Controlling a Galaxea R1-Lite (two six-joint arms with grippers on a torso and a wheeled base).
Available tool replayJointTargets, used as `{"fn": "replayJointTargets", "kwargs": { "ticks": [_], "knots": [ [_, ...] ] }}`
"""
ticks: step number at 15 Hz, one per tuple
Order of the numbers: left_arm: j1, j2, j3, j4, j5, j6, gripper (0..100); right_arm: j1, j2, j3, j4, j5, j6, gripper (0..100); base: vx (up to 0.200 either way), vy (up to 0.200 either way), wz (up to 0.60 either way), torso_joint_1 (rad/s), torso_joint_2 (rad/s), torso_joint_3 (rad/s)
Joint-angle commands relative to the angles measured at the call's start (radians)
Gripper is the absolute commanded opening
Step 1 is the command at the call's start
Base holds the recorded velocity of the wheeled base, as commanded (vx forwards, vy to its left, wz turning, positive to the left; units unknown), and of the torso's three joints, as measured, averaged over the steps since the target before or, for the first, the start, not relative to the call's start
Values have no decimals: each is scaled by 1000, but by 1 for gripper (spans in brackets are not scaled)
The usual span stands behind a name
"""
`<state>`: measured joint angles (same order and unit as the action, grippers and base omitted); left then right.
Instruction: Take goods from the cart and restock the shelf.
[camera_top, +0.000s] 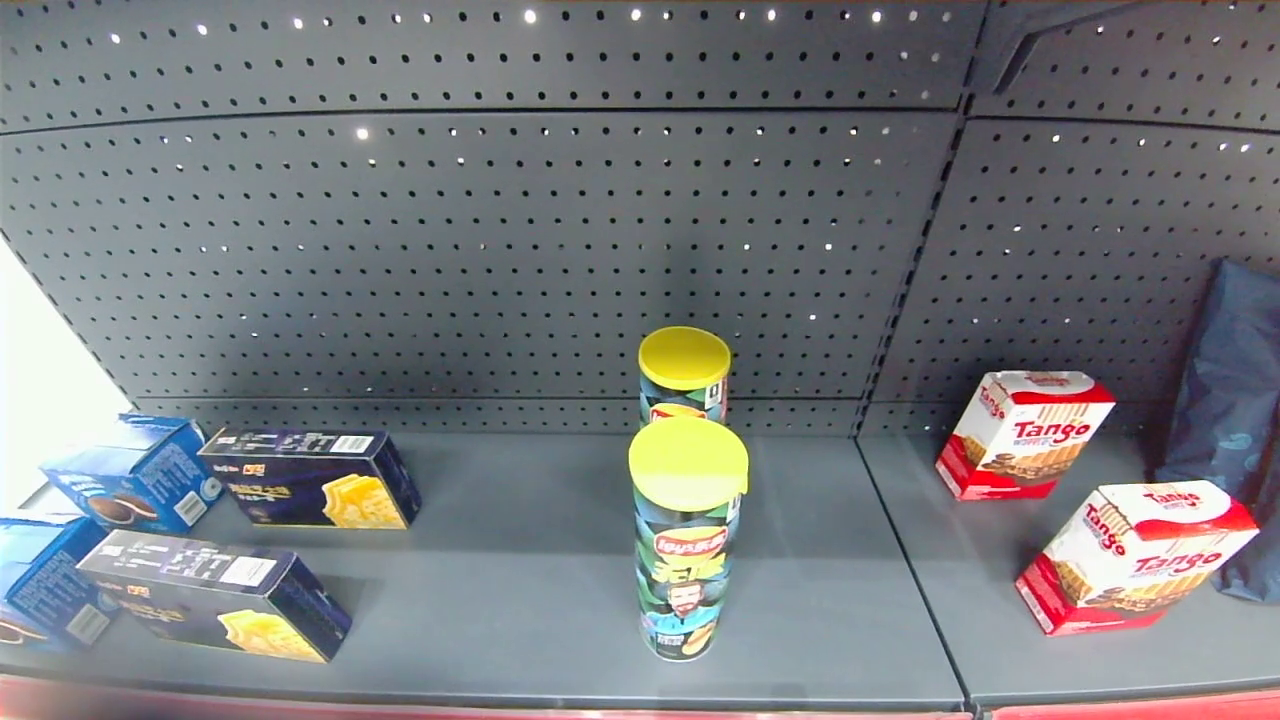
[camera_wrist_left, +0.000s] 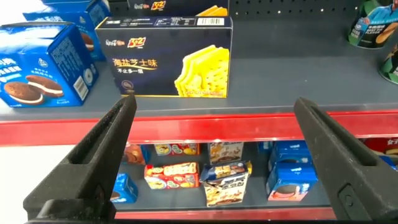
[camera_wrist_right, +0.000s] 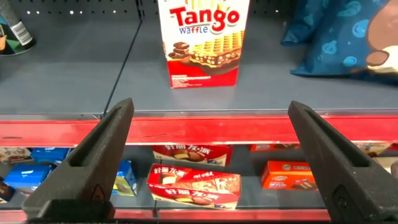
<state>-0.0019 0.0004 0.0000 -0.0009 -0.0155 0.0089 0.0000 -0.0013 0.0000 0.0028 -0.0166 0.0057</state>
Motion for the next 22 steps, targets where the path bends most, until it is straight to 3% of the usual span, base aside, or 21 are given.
{"fn": "replayJointTargets", "kwargs": {
  "ticks": [1,6,22],
  "knots": [
    [0,0,0,1,0,0,100,0,1,0,0,0,0,100,0,0,0,0,0,0],
    [0,0,0,1,-3,8,100,0,1,0,0,0,0,100,-80,80,0,0,3,1],
    [0,0,0,-1,-1,0,100,0,1,0,0,0,0,100,0,0,0,0,0,0]
  ]
}}
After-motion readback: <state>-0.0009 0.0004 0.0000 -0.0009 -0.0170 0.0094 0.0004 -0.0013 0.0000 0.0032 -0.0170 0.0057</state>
